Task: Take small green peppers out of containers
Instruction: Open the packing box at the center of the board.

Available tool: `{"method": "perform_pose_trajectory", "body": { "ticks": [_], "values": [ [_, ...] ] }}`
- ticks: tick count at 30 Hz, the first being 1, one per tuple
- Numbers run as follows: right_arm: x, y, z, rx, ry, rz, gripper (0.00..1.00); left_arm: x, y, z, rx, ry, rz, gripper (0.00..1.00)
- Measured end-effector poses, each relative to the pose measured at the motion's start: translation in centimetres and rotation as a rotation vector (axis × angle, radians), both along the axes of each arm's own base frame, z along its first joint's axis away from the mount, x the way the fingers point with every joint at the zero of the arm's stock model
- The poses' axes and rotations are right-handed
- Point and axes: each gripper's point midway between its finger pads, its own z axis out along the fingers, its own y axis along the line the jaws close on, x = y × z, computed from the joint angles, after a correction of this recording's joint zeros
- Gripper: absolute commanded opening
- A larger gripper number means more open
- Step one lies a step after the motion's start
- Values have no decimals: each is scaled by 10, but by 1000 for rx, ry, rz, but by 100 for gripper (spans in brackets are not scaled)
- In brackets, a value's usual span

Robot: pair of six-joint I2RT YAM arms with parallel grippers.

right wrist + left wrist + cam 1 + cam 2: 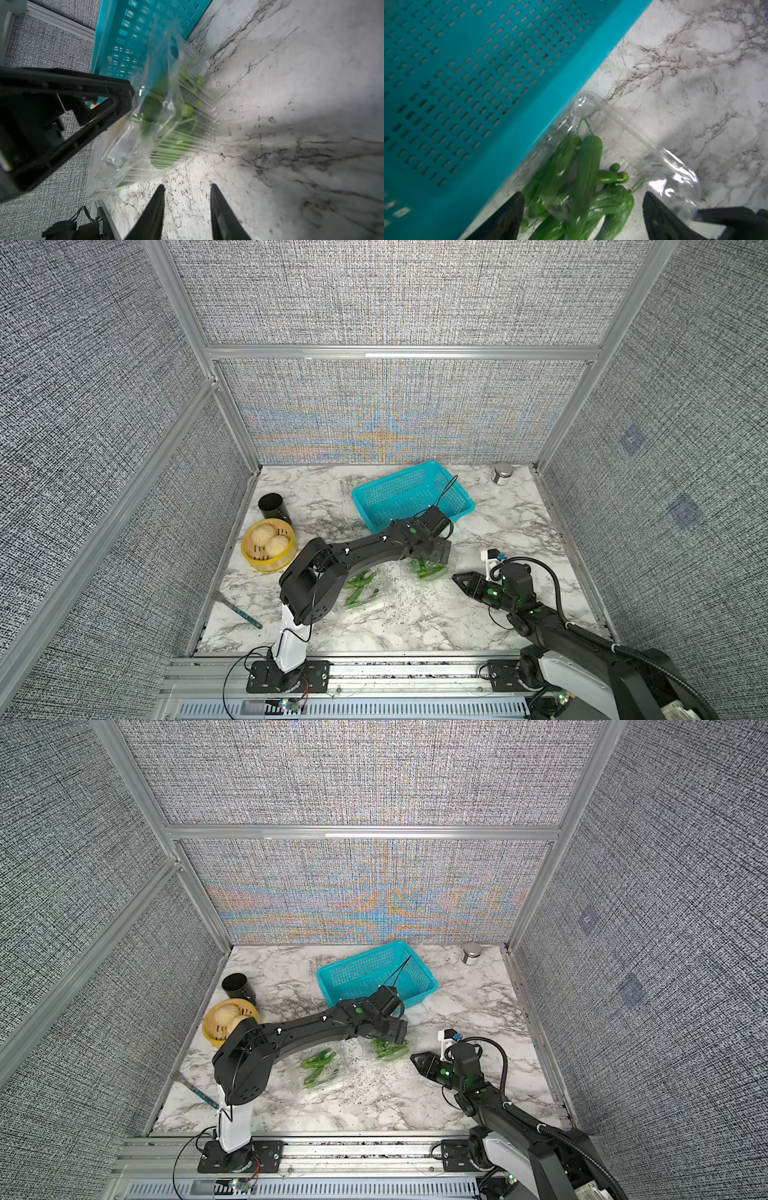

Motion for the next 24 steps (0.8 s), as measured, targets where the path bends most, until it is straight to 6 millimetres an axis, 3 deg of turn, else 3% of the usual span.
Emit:
{"method": "perform_pose_trajectory", "body": {
  "ticks": [7,16,24],
  "values": [
    [6,8,7,21,-43,16,35,1,-9,-3,-68,11,-9,86],
    [6,6,40,44,-158,4,37,2,-8,1,-85,17,-6,84],
    [5,3,16,4,-76,-13,36,4,-8,-2,-91,28,2,82]
  ]
}}
